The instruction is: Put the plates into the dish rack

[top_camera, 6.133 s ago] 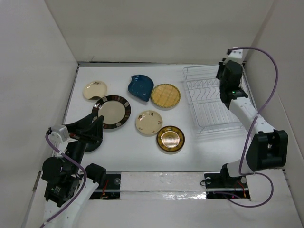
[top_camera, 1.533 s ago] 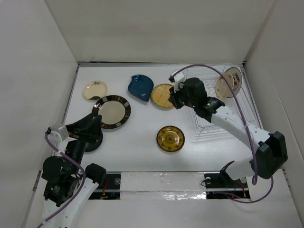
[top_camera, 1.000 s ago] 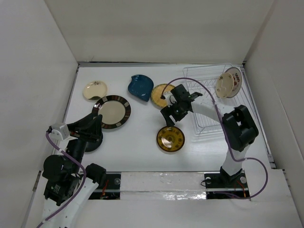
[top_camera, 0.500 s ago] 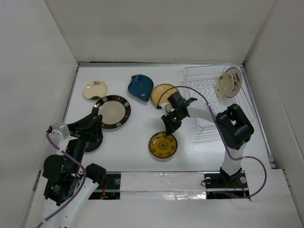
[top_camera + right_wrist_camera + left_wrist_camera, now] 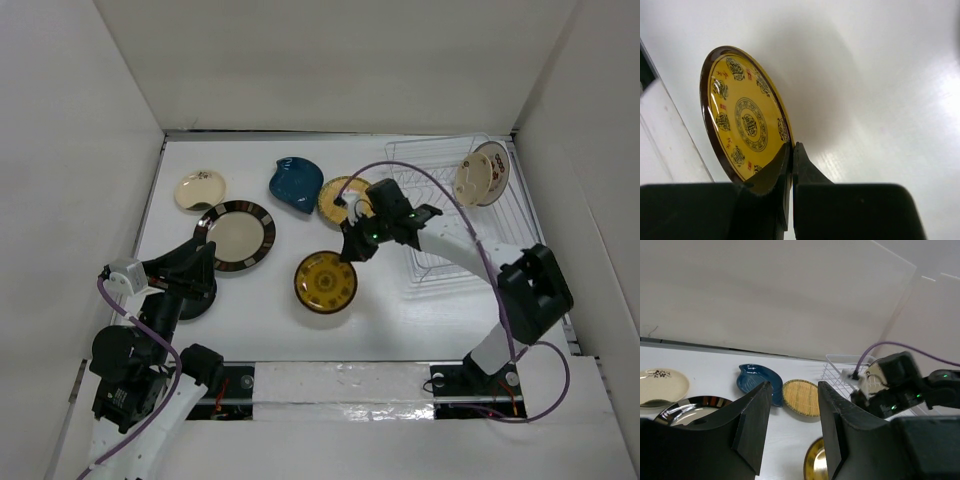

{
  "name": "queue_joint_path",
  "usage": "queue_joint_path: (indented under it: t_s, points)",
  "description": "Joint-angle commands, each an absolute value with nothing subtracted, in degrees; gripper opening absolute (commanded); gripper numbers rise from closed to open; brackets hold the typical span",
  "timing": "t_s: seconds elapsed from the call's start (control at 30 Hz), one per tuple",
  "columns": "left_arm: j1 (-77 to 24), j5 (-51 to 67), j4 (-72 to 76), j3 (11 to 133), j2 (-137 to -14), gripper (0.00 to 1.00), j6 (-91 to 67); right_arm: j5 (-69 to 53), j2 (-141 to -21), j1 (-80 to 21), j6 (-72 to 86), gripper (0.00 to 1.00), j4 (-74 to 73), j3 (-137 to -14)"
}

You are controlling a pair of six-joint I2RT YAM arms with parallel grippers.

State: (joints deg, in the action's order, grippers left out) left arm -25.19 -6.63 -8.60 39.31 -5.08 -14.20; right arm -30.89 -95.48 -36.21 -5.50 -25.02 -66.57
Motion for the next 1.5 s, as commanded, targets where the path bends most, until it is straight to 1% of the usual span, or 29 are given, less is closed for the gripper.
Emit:
queue_joint_path:
  t_s: [0.0,0.13,0.17,0.23,0.27,0.33,0.37,0.43,0.47,0.53,0.57,0.67,0.9,1.07,1.27,1.47]
  points:
    - [-25.66,-7.12,-6.77,39.64,-5.62,0.39,-14.33,-31.38,-86.95,-32.89,-1.41,0.0,-15.04,-67.67]
    - [-25.66,-7.03,-6.77,39.64,-5.45,0.39,-14.41,-22.87,-80.71,-28.49,5.86,0.0,-9.77,-68.55]
    - [-25.66,-7.03,-6.68,39.64,-5.36,0.39,-14.33,-16.5,-79.38,-27.52,7.19,0.0,-7.93,-68.82]
    - [-25.66,-7.03,-6.77,39.64,-5.27,0.39,-14.41,-10.4,-76.74,-24.54,9.65,0.0,-5.99,-68.91]
    - [-25.66,-7.03,-6.68,39.64,-5.1,0.39,-14.41,-0.28,-74.03,-24.0,10.36,0.0,-4.41,-68.82]
    - [-25.66,-7.03,-6.68,39.55,-5.1,0.39,-14.41,9.19,-72.17,-20.94,11.85,0.0,-4.22,-69.25]
    - [-25.66,-6.94,-6.68,39.55,-4.92,0.39,-14.41,17.49,-71.2,-20.22,12.13,0.0,-4.65,-70.04]
    - [-25.66,-6.77,-6.59,39.55,-4.84,0.39,-14.41,26.5,-71.36,-18.99,11.61,0.0,-6.14,-71.62]
    - [-25.66,-6.77,-6.59,39.55,-4.92,0.39,-14.41,33.68,-71.8,-17.77,10.99,0.0,-6.59,-73.02]
    - [-25.66,-6.68,-6.59,39.46,-4.83,0.39,-14.33,40.48,-73.21,-17.06,7.93,0.0,-5.54,-73.65]
    - [-25.66,-6.68,-6.59,39.38,-4.83,0.39,-14.33,46.7,-73.56,-17.05,6.43,0.0,-4.49,-73.65]
    - [-25.66,-6.68,-6.59,39.46,-4.75,0.39,-14.33,54.29,-75.49,-15.74,-0.69,0.0,6.12,-71.99]
    - [-25.66,-6.77,-6.68,39.46,-5.01,0.39,-14.24,59.32,-85.86,-11.6,-11.94,0.0,18.35,-71.11]
    - [-25.66,-6.68,-6.68,39.46,-5.27,0.39,-14.33,59.68,-91.57,-9.41,-16.96,0.0,22.58,-70.93]
    - [-25.66,-6.68,-6.42,39.46,-5.54,0.39,-14.33,57.57,-92.9,-9.4,-17.67,0.0,24.25,-67.51]
    - [-25.66,-6.59,-6.42,39.46,-5.54,0.39,-14.24,53.19,-95.18,-9.4,-14.86,0.0,22.59,-63.46]
